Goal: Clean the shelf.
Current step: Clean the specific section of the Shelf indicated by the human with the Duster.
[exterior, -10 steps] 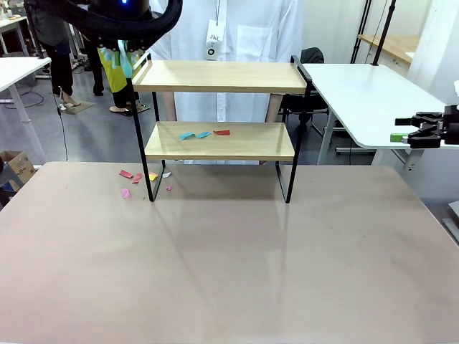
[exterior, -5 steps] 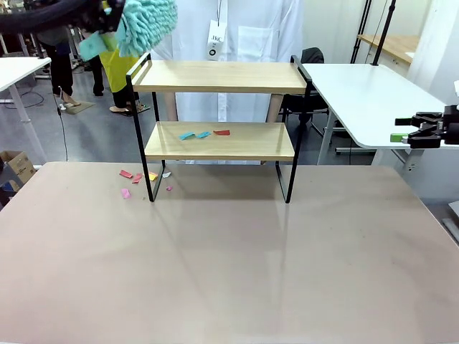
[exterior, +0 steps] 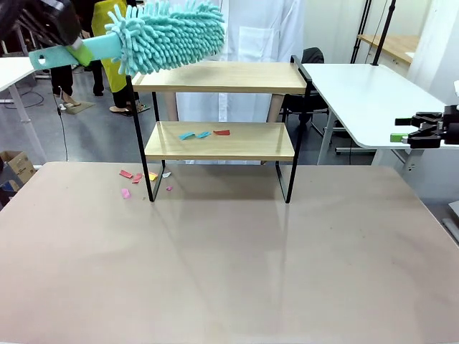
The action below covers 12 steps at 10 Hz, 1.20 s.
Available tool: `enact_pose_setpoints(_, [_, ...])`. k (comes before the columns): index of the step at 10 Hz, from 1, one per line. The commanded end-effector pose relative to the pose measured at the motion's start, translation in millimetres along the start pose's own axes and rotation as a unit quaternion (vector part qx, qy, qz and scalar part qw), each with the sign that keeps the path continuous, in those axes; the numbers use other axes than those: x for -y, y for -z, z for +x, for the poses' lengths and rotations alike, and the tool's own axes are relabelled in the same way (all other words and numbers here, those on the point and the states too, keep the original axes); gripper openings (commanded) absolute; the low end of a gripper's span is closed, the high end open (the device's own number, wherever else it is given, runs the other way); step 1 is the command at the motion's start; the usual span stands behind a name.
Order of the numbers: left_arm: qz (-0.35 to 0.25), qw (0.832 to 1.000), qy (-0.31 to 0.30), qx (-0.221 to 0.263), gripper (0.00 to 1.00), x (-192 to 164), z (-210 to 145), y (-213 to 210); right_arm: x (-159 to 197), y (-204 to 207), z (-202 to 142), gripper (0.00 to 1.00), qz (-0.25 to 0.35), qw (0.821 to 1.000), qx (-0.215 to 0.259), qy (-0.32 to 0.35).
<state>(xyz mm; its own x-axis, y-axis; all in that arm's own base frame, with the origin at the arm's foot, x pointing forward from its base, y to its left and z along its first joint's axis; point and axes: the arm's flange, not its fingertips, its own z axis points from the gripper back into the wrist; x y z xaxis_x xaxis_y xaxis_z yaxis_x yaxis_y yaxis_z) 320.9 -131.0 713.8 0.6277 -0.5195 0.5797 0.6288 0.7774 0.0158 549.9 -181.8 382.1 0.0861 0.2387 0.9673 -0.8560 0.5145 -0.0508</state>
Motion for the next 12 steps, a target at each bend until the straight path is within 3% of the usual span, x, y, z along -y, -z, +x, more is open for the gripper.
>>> enact_pose_setpoints(1, [-0.042, 0.995, 0.093, 0.003, 0.13, -3.8, -14.1, -3.8, 0.2, 0.3, 3.7, 1.0, -0.001, 1.0, -0.004, 0.0])
enact_pose_setpoints(3, [-0.057, 0.983, 0.175, -0.025, 0.13, -6.0, -23.2, 0.7, 0.2, 0.3, 3.7, 1.0, -0.001, 1.0, -0.004, 0.0])
enact_pose_setpoints(5, [-0.036, 0.96, 0.277, -0.032, 0.13, -3.6, -26.4, 14.6, 0.2, 0.3, 3.7, 1.0, -0.001, 1.0, -0.004, 0.0])
enact_pose_setpoints(7, [-0.041, 0.948, 0.31, -0.061, 0.13, 2.8, -18.0, 26.5, 0.2, 0.3, 3.7, 1.0, -0.001, 1.0, -0.004, 0.0])
enact_pose_setpoints(10, [-0.062, 0.91, 0.367, -0.181, 0.13, 6.9, -5.0, 60.0, 0.2, 0.3, 3.7, 1.0, -0.001, 1.0, -0.004, 0.0])
enact_pose_setpoints(12, [-0.09, 0.884, 0.367, -0.275, 0.13, 6.0, -2.8, 70.2, 0.2, 0.3, 3.7, 1.0, -0.001, 1.0, -0.004, 0.0])
